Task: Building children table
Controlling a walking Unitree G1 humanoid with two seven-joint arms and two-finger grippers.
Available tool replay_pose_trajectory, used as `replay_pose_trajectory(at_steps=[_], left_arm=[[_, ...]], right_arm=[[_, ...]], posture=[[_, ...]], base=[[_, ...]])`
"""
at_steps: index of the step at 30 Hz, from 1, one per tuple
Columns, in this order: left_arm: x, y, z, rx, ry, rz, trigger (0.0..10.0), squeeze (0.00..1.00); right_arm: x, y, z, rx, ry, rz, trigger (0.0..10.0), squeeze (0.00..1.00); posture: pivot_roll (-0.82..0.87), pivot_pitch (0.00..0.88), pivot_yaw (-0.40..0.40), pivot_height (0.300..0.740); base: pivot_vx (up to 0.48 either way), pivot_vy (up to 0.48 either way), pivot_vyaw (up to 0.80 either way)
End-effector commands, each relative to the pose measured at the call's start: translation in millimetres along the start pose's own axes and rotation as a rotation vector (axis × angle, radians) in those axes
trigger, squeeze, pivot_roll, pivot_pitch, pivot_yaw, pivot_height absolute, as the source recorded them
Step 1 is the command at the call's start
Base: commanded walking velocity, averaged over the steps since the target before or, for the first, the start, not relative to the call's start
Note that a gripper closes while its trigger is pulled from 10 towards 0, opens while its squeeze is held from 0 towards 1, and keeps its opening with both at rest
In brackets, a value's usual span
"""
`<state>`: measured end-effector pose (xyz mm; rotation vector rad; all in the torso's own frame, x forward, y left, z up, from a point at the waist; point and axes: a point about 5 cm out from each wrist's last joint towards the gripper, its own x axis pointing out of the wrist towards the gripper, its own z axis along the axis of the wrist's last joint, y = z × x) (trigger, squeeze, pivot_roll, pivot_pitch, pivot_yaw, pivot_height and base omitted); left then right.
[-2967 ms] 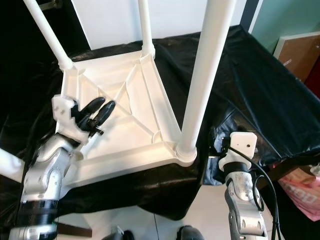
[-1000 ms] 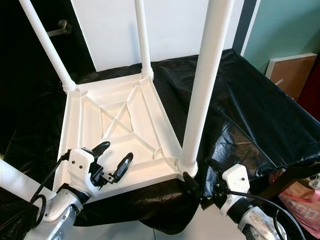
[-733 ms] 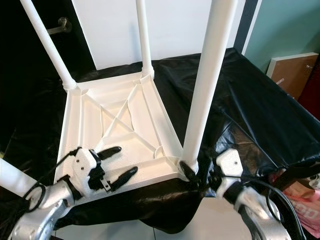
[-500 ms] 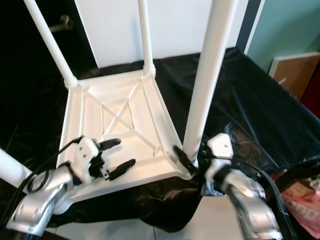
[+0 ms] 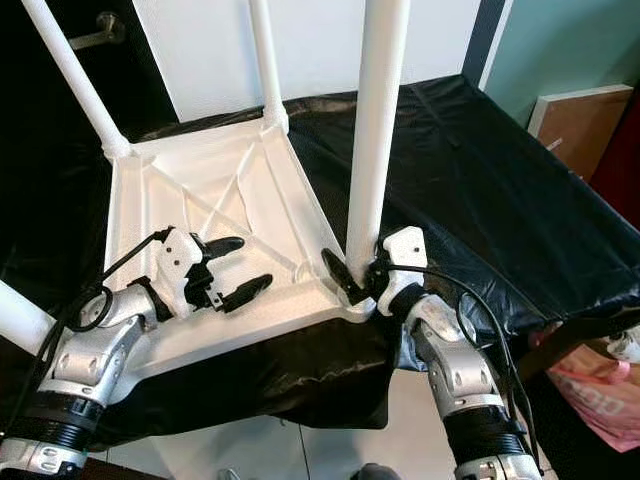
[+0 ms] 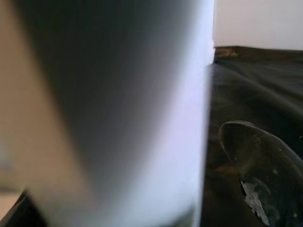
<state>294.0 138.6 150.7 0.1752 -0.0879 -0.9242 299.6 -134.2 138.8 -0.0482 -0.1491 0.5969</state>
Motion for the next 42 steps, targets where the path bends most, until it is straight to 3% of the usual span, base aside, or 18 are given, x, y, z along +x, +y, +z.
replay_pose_trajectory(at_steps=[1,4,8,9,11,12,13,15,21,24,27,28,30,32,34,36,39,42], left_arm=[[-1.0,-0.5,-2,-0.109,-0.043,0.139,10.0,0.00],[3.2,-9.5,-2,-0.214,-0.092,0.205,10.0,0.00],[9.6,-19.5,0,-0.239,-0.112,0.227,10.0,0.00],[19.6,-22.6,3,-0.314,-0.125,0.277,10.0,0.00],[31.1,-27.1,7,-0.412,-0.133,0.332,10.0,0.00],[31.1,-27.1,7,-0.412,-0.133,0.332,10.0,0.00],[38.3,-31.1,11,-0.413,-0.130,0.335,10.0,0.00],[48.2,-35.8,18,-0.342,-0.119,0.327,10.0,0.00],[53.8,-35.9,23,-0.309,-0.109,0.331,10.0,0.00],[56.3,-33.1,21,-0.245,-0.065,0.352,10.0,0.00],[57.8,-32.7,19,-0.243,-0.044,0.342,10.0,0.00],[59.5,-33.2,16,-0.232,-0.013,0.346,10.0,0.00],[64.0,-37.8,12,-0.227,0.030,0.327,10.0,0.00],[67.3,-41.3,14,-0.181,0.016,0.303,10.0,0.00],[67.3,-41.3,14,-0.181,0.016,0.303,10.0,0.00],[73.0,-45.5,18,-0.156,0.002,0.262,10.0,0.00],[81.1,-51.4,22,-0.180,-0.030,0.227,10.0,0.00],[86.3,-56.1,23,-0.203,-0.044,0.208,10.0,0.00]], right_arm=[[1.8,3.5,-4,-0.006,0.011,0.018,10.0,0.00],[1.6,1.5,-6,-0.020,0.012,0.011,10.0,0.00],[3.0,-1.2,-7,-0.032,0.011,0.005,10.0,0.00],[7.0,-3.7,-7,-0.035,0.015,0.005,2.7,0.00],[11.8,-6.4,-8,-0.039,0.018,0.005,2.7,0.00],[11.8,-6.4,-8,-0.039,0.018,0.005,2.7,0.00],[14.0,-9.3,-8,-0.045,0.024,0.002,0.0,0.00],[16.5,-16.5,-8,-0.043,0.049,-0.035,0.0,0.00],[18.1,-21.1,-9,-0.044,0.076,-0.095,0.0,0.00],[17.9,-23.2,-10,-0.040,0.083,-0.176,0.1,0.00],[17.4,-25.6,-13,-0.039,0.090,-0.256,0.1,0.00],[17.1,-25.0,-15,-0.022,0.088,-0.306,10.0,0.00],[15.8,-22.6,-19,0.021,0.086,-0.415,10.0,0.00],[15.6,-22.8,-21,0.048,0.096,-0.509,10.0,0.00],[15.6,-22.8,-21,0.048,0.096,-0.509,10.0,0.00],[15.8,-25.3,-23,0.062,0.106,-0.656,10.0,0.00],[15.8,-25.1,-22,0.089,0.106,-0.768,10.0,0.00],[16.1,-23.7,-20,0.083,0.099,-0.778,10.0,0.00]], posture=[[-0.17,0.132,0.033,0.740],[-0.17,0.126,0.028,0.740],[-0.17,0.118,0.024,0.740],[-0.15,0.099,0.010,0.740],[-0.15,0.099,0.010,0.740],[-0.15,0.099,0.010,0.740],[-0.14,0.086,-0.002,0.740],[-0.13,0.083,-0.008,0.740],[-0.13,0.069,-0.021,0.740],[-0.14,0.063,-0.020,0.740],[-0.14,0.057,-0.018,0.740],[-0.14,0.053,-0.019,0.740],[-0.14,0.051,-0.021,0.740],[-0.15,0.051,-0.021,0.740],[-0.15,0.051,-0.021,0.740],[-0.15,0.047,-0.026,0.740],[-0.15,0.035,-0.026,0.740],[-0.16,0.029,-0.028,0.740]], base=[[0.000,0.000,0.00],[0.000,0.000,0.00],[0.000,0.000,0.00],[0.000,0.000,0.00],[0.000,0.000,0.00],[0.000,0.000,0.00],[0.000,0.000,0.00],[0.000,0.000,0.00],[0.000,0.000,0.00],[0.000,0.000,0.00],[0.000,0.000,0.00],[0.000,0.000,0.00],[0.000,0.000,0.00],[0.000,0.000,0.00],[0.000,0.000,0.00],[0.000,0.000,0.00],[0.000,0.000,0.00],[0.000,0.000,0.00]])
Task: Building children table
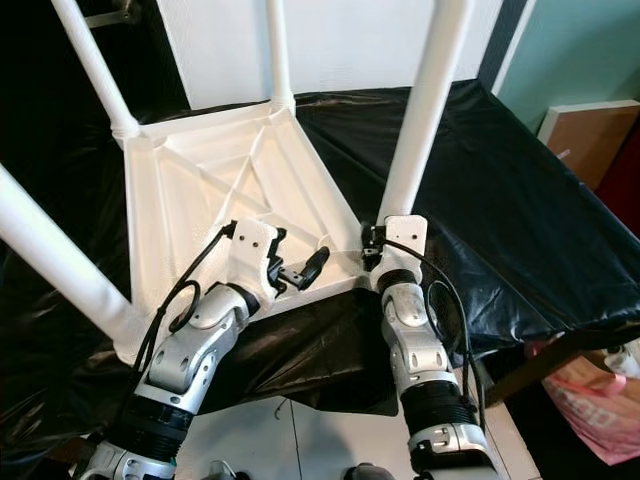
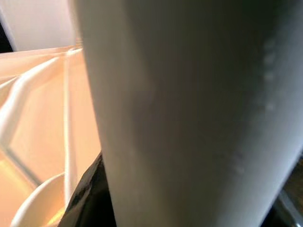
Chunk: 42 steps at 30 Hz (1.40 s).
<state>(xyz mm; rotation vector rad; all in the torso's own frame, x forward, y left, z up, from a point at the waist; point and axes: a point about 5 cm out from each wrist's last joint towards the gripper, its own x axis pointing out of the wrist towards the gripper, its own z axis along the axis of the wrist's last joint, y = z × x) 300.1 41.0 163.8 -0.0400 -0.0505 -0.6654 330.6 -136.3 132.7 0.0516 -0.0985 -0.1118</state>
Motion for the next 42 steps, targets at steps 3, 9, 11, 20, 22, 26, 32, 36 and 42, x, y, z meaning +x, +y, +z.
replay_pose_trajectory(at_steps=[3,9,11,20,22,26,32,36,42], left_arm=[[6.5,-16.8,-4,0.007,0.010,-0.097,10.0,0.00],[7.0,-13.0,-4,-0.001,0.006,-0.061,10.0,0.00],[6.8,-12.4,-4,0.017,-0.002,-0.053,10.0,0.00],[2.8,-11.2,-8,0.074,0.034,-0.065,10.0,0.00],[0.2,-11.6,-12,0.094,0.054,-0.086,10.0,0.00],[-3.7,-20.8,-13,0.103,0.074,-0.189,10.0,0.00],[-1.2,-27.4,-12,0.094,0.069,-0.229,10.0,0.00],[-0.1,-27.9,-11,0.094,0.067,-0.230,10.0,0.00],[-1.2,-28.5,-12,0.109,0.069,-0.237,10.0,0.00]], right_arm=[[-1.4,-5.8,-7,-0.024,0.034,-0.033,10.0,0.00],[-1.1,-5.9,-1,0.042,-0.019,0.020,10.0,0.26],[-1.0,-7.1,0,0.049,-0.027,0.021,10.0,1.00],[-3.9,-20.7,6,0.023,-0.069,0.194,10.0,1.00],[-5.4,-25.3,4,0.010,-0.060,0.255,10.0,1.00],[-9.5,-33.4,2,-0.046,-0.028,0.464,10.0,0.00],[-5.8,-34.7,5,-0.110,-0.025,0.566,10.0,0.00],[-1.8,-38.3,6,-0.138,-0.016,0.586,10.0,0.00],[8.6,-52.9,7,-0.173,0.008,0.583,0.0,0.00]], posture=[[-0.15,0.026,-0.029,0.740],[-0.15,0.018,-0.027,0.740],[-0.15,0.017,-0.027,0.740],[-0.15,0.011,-0.023,0.740],[-0.15,0.010,-0.024,0.740],[-0.15,0.000,-0.026,0.740],[-0.15,0.000,-0.032,0.740],[-0.14,0.000,-0.033,0.740],[-0.14,0.000,-0.029,0.740]], base=[[0.000,0.000,0.00],[0.000,0.000,0.00],[0.000,0.000,0.00],[0.000,0.000,0.00],[0.000,0.000,0.00],[0.000,0.000,0.00],[0.000,0.000,0.00],[0.000,0.000,0.00],[0.000,0.000,0.00]])
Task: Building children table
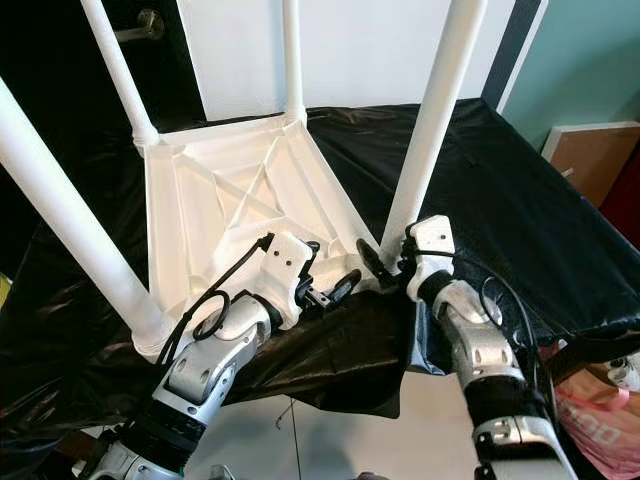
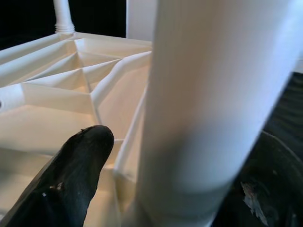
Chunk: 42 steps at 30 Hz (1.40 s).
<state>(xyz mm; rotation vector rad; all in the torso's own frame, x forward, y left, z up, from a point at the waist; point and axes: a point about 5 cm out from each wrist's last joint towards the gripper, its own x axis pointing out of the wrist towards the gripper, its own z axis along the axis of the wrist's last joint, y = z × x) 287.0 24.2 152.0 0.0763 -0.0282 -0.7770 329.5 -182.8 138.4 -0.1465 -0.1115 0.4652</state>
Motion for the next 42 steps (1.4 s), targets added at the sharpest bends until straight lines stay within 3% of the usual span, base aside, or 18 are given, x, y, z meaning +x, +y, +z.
replay_pose_trajectory(at_steps=[1,10,11,13,14,18,20,23,27,30,31,37,38,42], left_arm=[[0.2,-7.3,1,0.015,0.005,-0.123,10.0,0.00],[0.5,-5.3,7,-0.001,-0.023,-0.108,10.0,0.00],[0.1,-5.0,8,-0.002,-0.026,-0.107,10.0,0.00],[-0.2,-4.7,8,-0.001,-0.031,-0.104,10.0,0.00],[-0.4,-3.4,9,-0.005,-0.039,-0.093,10.0,0.00],[-0.9,-0.3,11,-0.009,-0.054,-0.076,10.0,0.00],[-0.8,0.6,11,-0.021,-0.058,-0.068,10.0,0.00],[-1.3,0.6,10,-0.021,-0.059,-0.065,10.0,0.00],[-1.7,0.6,10,-0.022,-0.058,-0.065,10.0,0.00],[-3.9,1.2,8,-0.023,-0.054,-0.059,10.0,0.00],[-8.6,2.9,8,-0.052,-0.063,-0.054,10.0,0.00],[-11.5,6.3,6,-0.048,-0.054,-0.040,10.0,0.00],[-11.3,7.3,7,-0.048,-0.057,-0.034,10.0,0.00],[-9.7,5.8,8,-0.049,-0.062,-0.036,10.0,0.00]], right_arm=[[-0.5,-7.6,-3,0.001,0.019,-0.002,0.0,0.00],[-7.1,-10.3,-16,0.041,0.054,-0.036,0.0,0.00],[-7.9,-9.1,-18,0.044,0.058,-0.043,1.6,0.00],[-8.5,-8.4,-19,0.047,0.062,-0.056,1.6,0.00],[-8.5,-8.0,-22,0.031,0.083,-0.085,10.0,0.00],[-9.0,-4.1,-28,0.041,0.102,-0.154,10.0,0.00],[-10.3,-5.8,-29,0.082,0.096,-0.249,10.0,0.00],[-12.7,4.5,-29,0.086,0.098,-0.333,10.0,0.00],[-12.9,6.3,-30,0.094,0.099,-0.343,10.0,0.00],[-14.0,7.6,-30,0.111,0.104,-0.441,10.0,0.00],[-16.9,7.5,-30,0.130,0.107,-0.577,10.0,0.00],[-20.8,11.3,-27,0.145,0.092,-0.703,10.0,0.00],[-21.1,19.6,-27,0.162,0.096,-0.757,10.0,0.00],[-15.2,31.7,-25,0.190,0.090,-0.718,10.0,0.00]], posture=[[-0.14,0.000,-0.029,0.740],[-0.14,0.000,-0.027,0.740],[-0.14,0.000,-0.026,0.740],[-0.14,0.000,-0.026,0.740],[-0.14,0.000,-0.024,0.740],[-0.14,0.000,-0.024,0.740],[-0.14,0.000,-0.025,0.740],[-0.15,0.000,-0.026,0.740],[-0.15,0.000,-0.026,0.740],[-0.15,0.000,-0.026,0.740],[-0.14,0.000,-0.027,0.740],[-0.13,0.000,-0.029,0.740],[-0.13,0.000,-0.030,0.740],[-0.13,0.000,-0.029,0.740]], base=[[0.000,0.000,0.00],[0.000,0.000,0.00],[0.000,0.000,0.00],[0.000,0.000,0.00],[0.000,0.000,0.00],[0.000,0.000,0.00],[0.000,0.000,0.00],[0.000,0.000,0.00],[0.000,0.000,0.00],[0.000,0.000,0.00],[0.000,0.000,0.00],[0.000,0.000,0.00],[0.000,0.000,0.00],[0.000,0.000,0.00]])
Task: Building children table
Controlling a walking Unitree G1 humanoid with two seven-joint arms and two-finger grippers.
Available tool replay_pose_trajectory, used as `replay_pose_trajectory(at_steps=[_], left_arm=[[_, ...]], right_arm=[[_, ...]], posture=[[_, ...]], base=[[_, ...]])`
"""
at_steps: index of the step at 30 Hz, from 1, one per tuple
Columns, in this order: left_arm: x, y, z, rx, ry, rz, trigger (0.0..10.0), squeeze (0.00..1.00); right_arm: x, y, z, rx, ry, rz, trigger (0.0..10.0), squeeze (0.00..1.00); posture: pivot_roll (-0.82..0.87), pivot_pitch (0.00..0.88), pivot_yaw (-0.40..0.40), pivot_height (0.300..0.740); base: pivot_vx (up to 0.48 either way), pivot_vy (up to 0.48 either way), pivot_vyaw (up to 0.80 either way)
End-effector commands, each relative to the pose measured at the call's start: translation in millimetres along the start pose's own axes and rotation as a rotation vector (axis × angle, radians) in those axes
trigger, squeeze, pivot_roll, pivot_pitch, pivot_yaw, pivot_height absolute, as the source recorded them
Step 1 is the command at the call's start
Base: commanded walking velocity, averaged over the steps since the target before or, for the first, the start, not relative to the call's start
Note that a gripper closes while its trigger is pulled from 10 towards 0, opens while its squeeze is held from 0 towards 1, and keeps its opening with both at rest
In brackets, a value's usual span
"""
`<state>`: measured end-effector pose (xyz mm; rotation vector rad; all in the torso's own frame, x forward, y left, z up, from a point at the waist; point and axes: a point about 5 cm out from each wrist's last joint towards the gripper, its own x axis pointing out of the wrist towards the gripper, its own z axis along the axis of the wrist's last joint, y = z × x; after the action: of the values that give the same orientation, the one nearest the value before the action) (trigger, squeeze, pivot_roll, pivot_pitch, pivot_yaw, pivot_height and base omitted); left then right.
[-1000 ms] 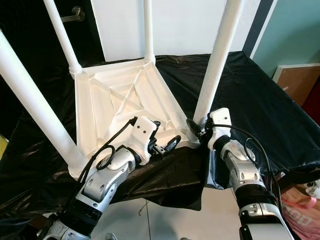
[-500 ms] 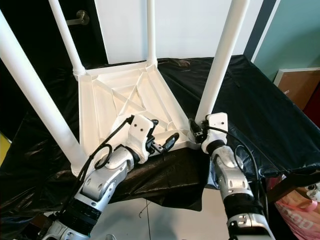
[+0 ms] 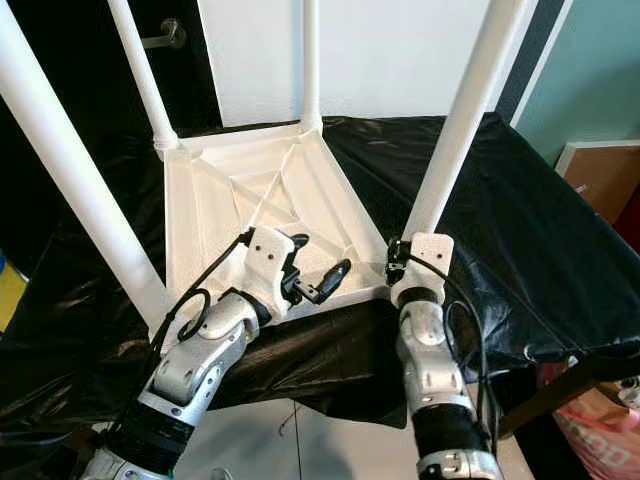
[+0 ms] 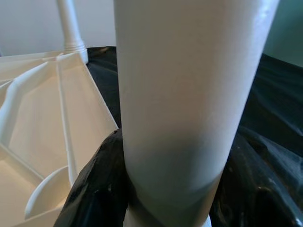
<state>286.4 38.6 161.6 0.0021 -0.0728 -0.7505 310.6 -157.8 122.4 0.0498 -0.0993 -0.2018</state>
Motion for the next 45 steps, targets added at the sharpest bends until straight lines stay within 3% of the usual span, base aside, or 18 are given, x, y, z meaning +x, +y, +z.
replay_pose_trajectory(at_steps=[1,13,14,15,16,17,18,21,25,31,32,38,41,45], left_arm=[[1.4,-5.5,-1,0.000,0.006,-0.066,10.0,0.00],[1.9,-8.2,-1,-0.003,0.013,-0.086,10.0,0.00],[2.0,-8.4,-1,-0.005,0.012,-0.087,10.0,0.00],[2.0,-8.4,-1,-0.005,0.012,-0.087,10.0,0.00],[2.0,-8.4,-1,-0.005,0.011,-0.087,10.0,0.00],[2.3,-9.0,-1,-0.006,0.009,-0.088,10.0,0.00],[2.3,-9.0,-1,-0.006,0.009,-0.088,10.0,0.00],[2.8,-9.5,-1,-0.006,0.009,-0.089,10.0,0.00],[2.6,-9.0,0,-0.005,0.008,-0.086,10.0,0.00],[2.7,-8.2,0,-0.004,0.008,-0.084,10.0,0.00],[2.7,-7.8,0,-0.003,0.009,-0.084,10.0,0.00],[3.2,-8.4,-1,0.002,0.015,-0.094,10.0,0.00],[4.1,-12.4,-5,0.030,0.047,-0.131,10.0,0.00],[2.8,-18.0,-11,0.065,0.083,-0.177,10.0,0.00]], right_arm=[[-4.9,-7.6,-13,0.004,0.069,-0.042,10.0,0.00],[-7.3,-7.6,-8,-0.005,0.052,-0.042,10.0,0.00],[-7.3,-8.3,-7,-0.001,0.044,-0.046,10.0,0.34],[-7.3,-8.3,-7,-0.001,0.044,-0.046,10.0,0.34],[-7.1,-8.5,-6,0.006,0.042,-0.043,10.0,1.00],[-5.2,-9.0,-3,0.004,0.023,0.057,10.0,1.00],[-5.2,-9.0,-3,0.004,0.023,0.057,10.0,1.00],[-2.6,-12.9,0,-0.015,0.005,0.227,10.0,1.00],[1.0,-25.7,1,-0.049,0.015,0.300,10.0,1.00],[2.8,-32.4,0,-0.085,0.037,0.386,10.0,1.00],[3.5,-34.3,0,-0.098,0.045,0.431,10.0,0.02],[5.8,-36.4,-1,-0.131,0.061,0.534,10.0,0.00],[16.5,-35.7,-2,-0.199,0.076,0.619,10.0,0.00],[24.1,-32.2,0,-0.256,0.073,0.641,10.0,0.00]], posture=[[-0.13,0.000,-0.028,0.740],[-0.14,0.000,-0.027,0.740],[-0.14,0.000,-0.028,0.740],[-0.14,0.000,-0.028,0.740],[-0.14,0.000,-0.028,0.740],[-0.14,0.000,-0.031,0.740],[-0.14,0.000,-0.031,0.740],[-0.14,0.000,-0.032,0.740],[-0.13,0.000,-0.037,0.740],[-0.13,0.000,-0.036,0.740],[-0.13,0.000,-0.034,0.740],[-0.14,0.000,-0.029,0.740],[-0.14,0.000,-0.025,0.740],[-0.14,0.000,-0.025,0.740]], base=[[0.000,0.000,0.00],[0.000,0.000,0.00],[0.000,0.000,0.00],[0.000,0.000,0.00],[0.000,0.000,0.00],[0.000,0.000,0.00],[0.000,0.000,0.00],[0.000,0.000,0.00],[0.000,0.000,0.00],[0.000,0.000,0.00],[0.000,0.000,0.00],[0.000,0.000,0.00],[0.000,0.000,0.00],[0.000,0.000,0.00]])
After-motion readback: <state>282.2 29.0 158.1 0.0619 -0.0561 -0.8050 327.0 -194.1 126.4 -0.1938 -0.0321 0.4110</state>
